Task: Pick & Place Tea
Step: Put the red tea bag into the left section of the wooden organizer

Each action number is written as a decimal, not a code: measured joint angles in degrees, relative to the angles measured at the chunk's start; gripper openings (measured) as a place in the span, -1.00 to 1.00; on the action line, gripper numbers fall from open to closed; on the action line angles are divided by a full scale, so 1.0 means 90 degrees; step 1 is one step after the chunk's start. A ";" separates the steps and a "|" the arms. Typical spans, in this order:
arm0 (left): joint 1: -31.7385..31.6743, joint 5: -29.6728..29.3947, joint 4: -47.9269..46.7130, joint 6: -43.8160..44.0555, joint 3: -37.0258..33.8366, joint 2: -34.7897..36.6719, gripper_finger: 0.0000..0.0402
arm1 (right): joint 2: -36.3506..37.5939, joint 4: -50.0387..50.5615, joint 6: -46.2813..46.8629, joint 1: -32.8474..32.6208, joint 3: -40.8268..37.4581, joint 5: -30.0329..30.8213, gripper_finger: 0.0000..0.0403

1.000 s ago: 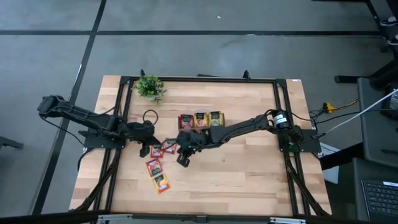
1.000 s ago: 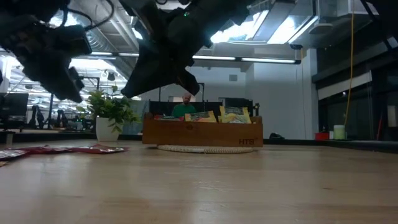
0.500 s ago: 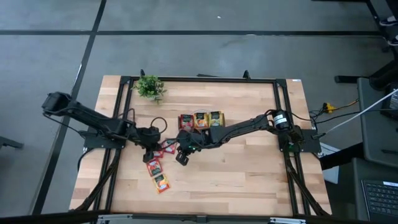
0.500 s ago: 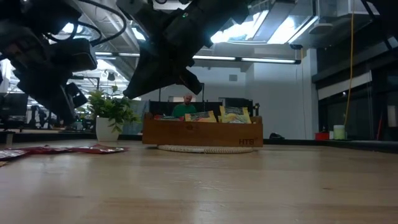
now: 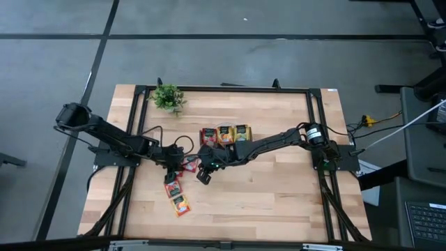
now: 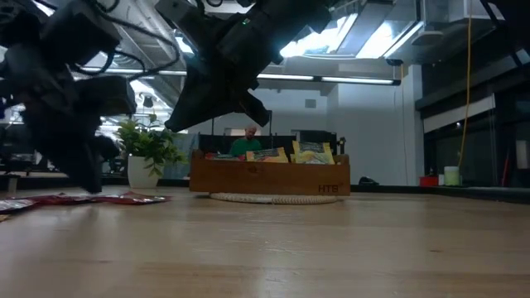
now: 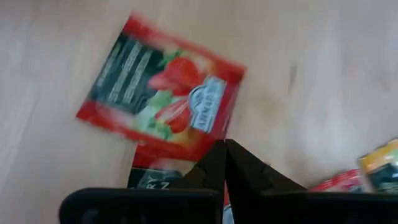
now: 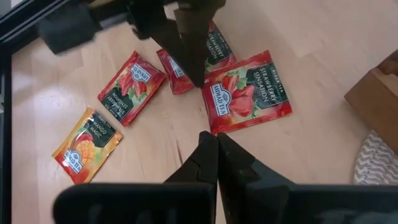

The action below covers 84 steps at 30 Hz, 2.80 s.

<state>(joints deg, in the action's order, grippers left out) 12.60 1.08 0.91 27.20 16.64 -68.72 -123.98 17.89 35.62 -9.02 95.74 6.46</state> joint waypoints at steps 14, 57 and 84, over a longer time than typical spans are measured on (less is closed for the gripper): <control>-0.0002 0.0152 0.0596 0.0170 0.0019 -0.0688 -0.99 | 0.0000 0.0278 0.1019 0.0117 0.0000 0.0215 -0.96; -0.0002 0.0165 0.0878 0.0295 -0.0005 -0.0703 -0.99 | -0.0842 -0.0702 0.2825 0.0479 -0.0056 -0.0563 0.09; 0.0000 0.1936 0.2124 0.1446 -0.0008 0.0029 -0.96 | -0.0353 -0.0848 0.1797 0.0295 -0.0049 -0.0901 -0.98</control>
<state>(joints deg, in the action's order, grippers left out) 12.60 18.51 20.03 40.21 16.57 -68.46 -127.16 10.26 51.79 -6.36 95.31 -1.65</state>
